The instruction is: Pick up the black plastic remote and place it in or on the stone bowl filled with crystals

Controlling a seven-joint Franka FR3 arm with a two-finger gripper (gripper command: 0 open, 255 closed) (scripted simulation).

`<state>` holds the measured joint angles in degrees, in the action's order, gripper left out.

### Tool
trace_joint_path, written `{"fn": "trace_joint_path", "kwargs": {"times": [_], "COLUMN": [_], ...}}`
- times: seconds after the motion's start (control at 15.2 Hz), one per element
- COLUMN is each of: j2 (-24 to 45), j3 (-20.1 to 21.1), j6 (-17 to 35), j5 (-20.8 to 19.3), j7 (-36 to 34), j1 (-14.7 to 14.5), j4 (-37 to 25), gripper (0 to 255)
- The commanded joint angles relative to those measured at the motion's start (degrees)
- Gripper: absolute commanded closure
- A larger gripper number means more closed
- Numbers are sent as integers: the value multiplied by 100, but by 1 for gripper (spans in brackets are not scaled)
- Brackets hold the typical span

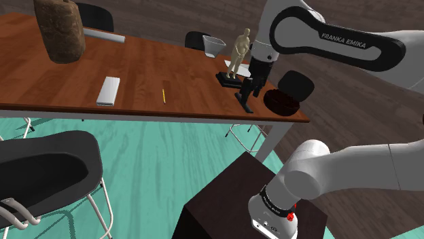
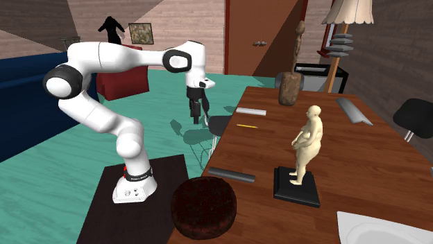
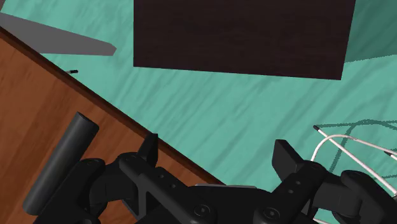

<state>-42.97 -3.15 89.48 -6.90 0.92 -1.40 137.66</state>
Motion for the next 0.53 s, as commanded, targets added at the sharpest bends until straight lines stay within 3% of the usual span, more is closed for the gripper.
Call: {"fn": "trace_joint_path", "kwargs": {"times": [0.0,0.46], "j2": [0,1306], "j3": [0,-701], "j6": [0,586], "j5": [0,-47], "j7": [0,-52], "j1": [0,455], "j4": [0,-541], "gripper": [0,0]}}
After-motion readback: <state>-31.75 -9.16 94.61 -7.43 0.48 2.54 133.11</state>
